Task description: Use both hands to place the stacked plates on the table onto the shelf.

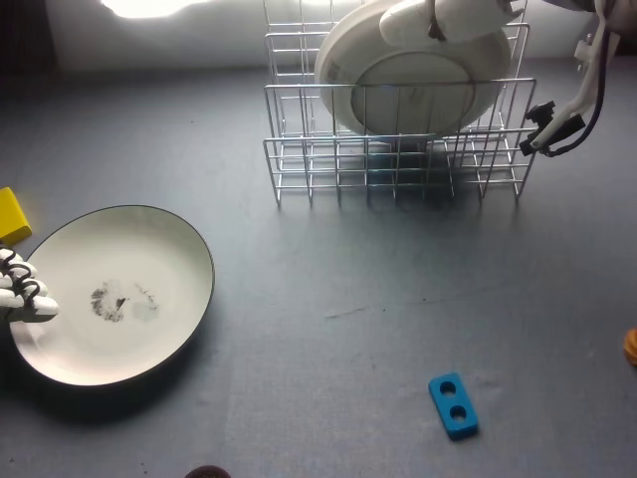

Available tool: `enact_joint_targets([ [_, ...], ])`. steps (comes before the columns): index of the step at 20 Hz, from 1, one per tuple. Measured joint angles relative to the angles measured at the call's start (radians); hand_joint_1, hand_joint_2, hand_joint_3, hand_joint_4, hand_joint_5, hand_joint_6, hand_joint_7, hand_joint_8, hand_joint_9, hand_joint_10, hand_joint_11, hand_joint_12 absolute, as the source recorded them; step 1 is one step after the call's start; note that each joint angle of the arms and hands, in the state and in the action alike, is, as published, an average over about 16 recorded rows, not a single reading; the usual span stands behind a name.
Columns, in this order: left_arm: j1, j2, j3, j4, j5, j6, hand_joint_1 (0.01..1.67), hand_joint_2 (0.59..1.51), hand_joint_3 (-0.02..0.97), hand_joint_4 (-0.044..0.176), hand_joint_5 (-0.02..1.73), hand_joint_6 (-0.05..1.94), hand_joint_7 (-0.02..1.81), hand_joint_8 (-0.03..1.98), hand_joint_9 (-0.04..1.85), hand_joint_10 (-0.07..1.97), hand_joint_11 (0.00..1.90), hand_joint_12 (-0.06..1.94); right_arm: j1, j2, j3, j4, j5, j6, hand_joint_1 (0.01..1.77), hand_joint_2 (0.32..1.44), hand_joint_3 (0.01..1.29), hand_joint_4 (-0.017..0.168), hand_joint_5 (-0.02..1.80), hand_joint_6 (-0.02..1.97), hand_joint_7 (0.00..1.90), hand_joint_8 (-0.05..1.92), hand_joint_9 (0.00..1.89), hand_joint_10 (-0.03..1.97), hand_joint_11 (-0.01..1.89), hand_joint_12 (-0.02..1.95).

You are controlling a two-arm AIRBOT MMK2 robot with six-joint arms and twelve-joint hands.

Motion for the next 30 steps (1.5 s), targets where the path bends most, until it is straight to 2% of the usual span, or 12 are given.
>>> enact_joint_targets([
  [3,0.003,-0.005,0.002,-0.001,0.002,0.0,0.02,1.089,0.018,0.002,0.02,0.01,0.02,0.02,-0.01,-0.02,0.01,0.0,0.003,0.005,-0.008,0.0,-0.006,0.0,0.81,1.05,0.02,-0.002,0.74,0.04,0.93,0.02,0.97,0.01,0.54,1.24],
  [11,0.008,-0.013,0.008,-0.001,0.005,0.002,0.02,1.088,0.019,0.002,0.02,0.01,0.02,0.02,-0.02,-0.03,0.02,0.0,0.033,0.023,-0.034,-0.006,-0.026,-0.002,0.68,1.05,0.02,-0.003,0.58,0.02,0.77,0.02,0.8,0.02,0.32,1.25],
  [16,0.011,-0.015,0.009,-0.001,0.007,0.003,0.02,1.089,0.019,0.002,0.02,0.01,0.01,0.02,-0.02,-0.03,0.02,0.0,0.068,0.034,-0.049,-0.101,-0.026,-0.002,0.68,1.05,0.02,-0.003,0.53,0.02,0.71,0.01,0.73,0.02,0.23,1.24],
  [21,0.022,-0.017,0.009,-0.003,0.011,0.003,0.02,1.09,0.019,0.003,0.02,0.01,0.01,0.02,-0.02,-0.03,0.02,0.0,0.106,0.038,-0.056,-0.339,0.008,-0.002,0.72,1.04,0.02,-0.002,0.53,0.02,0.71,0.01,0.73,0.02,0.22,1.21],
  [30,0.068,-0.027,0.011,-0.017,0.022,0.003,0.02,1.084,0.018,0.001,0.01,-0.01,0.01,0.01,-0.02,-0.04,0.02,0.02,0.147,0.014,-0.087,-0.976,0.133,-0.003,0.89,1.03,0.02,0.002,0.41,0.02,0.55,0.01,0.56,0.02,0.13,1.14],
])
